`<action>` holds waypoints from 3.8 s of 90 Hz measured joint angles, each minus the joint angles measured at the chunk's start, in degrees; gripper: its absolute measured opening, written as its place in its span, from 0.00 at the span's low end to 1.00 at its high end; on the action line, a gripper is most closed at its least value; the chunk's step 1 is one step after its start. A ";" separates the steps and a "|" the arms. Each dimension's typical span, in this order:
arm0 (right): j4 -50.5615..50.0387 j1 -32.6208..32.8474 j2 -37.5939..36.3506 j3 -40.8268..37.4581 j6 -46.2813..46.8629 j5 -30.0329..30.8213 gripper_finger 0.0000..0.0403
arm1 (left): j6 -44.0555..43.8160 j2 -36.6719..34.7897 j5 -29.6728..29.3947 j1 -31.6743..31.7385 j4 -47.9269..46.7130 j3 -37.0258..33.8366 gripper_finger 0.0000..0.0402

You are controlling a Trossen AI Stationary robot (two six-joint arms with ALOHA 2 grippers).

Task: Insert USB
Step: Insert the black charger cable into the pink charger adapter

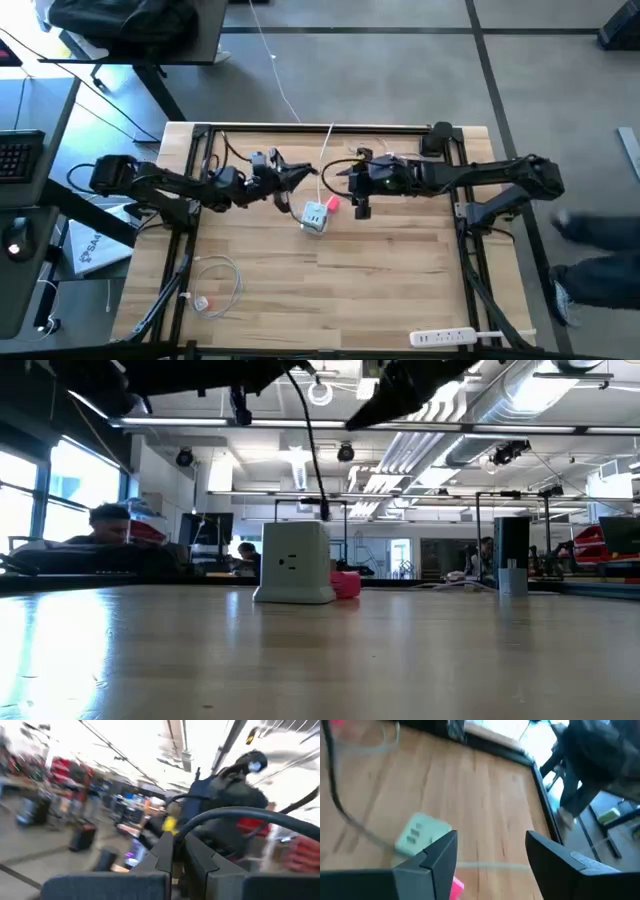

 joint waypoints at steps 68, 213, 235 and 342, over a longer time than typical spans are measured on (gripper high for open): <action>-7.03 -6.67 22.56 7.43 -12.95 -15.75 0.50 | -21.20 -5.88 -9.19 12.02 -0.86 -17.57 0.01; -15.24 -8.50 35.12 18.03 4.72 -13.74 0.50 | -19.91 -5.86 -8.83 14.45 -4.20 -17.55 0.01; -13.42 -8.54 37.51 18.05 5.85 -13.47 0.49 | -17.55 -5.86 -7.33 14.49 -4.90 -17.53 0.01; -0.92 -2.34 9.23 18.05 7.96 -14.83 0.29 | -10.91 -14.69 26.85 15.18 24.77 -17.34 0.01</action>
